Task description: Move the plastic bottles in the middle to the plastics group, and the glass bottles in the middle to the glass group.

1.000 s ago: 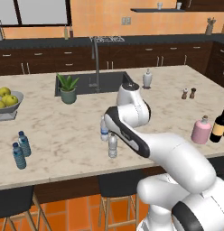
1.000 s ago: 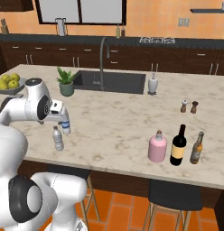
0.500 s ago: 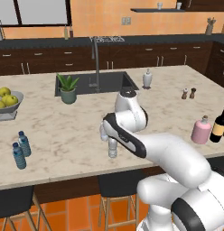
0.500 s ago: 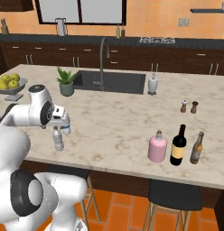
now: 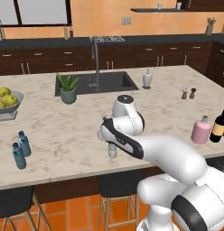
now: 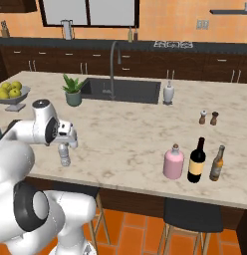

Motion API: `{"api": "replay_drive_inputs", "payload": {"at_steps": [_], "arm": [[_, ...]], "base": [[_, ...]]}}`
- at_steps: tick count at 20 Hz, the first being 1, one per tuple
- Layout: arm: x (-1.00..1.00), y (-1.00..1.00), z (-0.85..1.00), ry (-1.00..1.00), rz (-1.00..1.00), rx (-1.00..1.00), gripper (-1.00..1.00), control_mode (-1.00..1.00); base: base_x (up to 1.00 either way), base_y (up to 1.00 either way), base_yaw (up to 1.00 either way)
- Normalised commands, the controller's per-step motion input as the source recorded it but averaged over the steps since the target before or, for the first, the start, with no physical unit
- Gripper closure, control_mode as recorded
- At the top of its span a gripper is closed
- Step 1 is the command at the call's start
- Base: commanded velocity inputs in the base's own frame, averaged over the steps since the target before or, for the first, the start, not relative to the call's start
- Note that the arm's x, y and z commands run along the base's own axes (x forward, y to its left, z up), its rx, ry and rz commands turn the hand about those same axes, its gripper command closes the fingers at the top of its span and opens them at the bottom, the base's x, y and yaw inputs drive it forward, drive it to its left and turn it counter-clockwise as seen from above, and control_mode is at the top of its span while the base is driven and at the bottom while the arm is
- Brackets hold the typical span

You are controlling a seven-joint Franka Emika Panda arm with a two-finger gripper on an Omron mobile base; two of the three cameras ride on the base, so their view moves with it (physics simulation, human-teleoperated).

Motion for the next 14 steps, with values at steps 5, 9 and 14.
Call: {"api": "replay_drive_inputs", "payload": {"at_steps": [5, 9, 14], "arm": [[0.21, 0.00, -0.02, 0.00, 0.00, 0.00, -1.00, -1.00], [0.26, 0.00, 0.00, 0.00, 0.00, 0.00, -1.00, -1.00], [0.05, 0.00, -0.11, 0.00, 0.00, 0.00, -1.00, -1.00]], "base": [[0.00, 0.00, 0.00], [0.00, 0.00, 0.00], [0.00, 0.00, 0.00]]}}
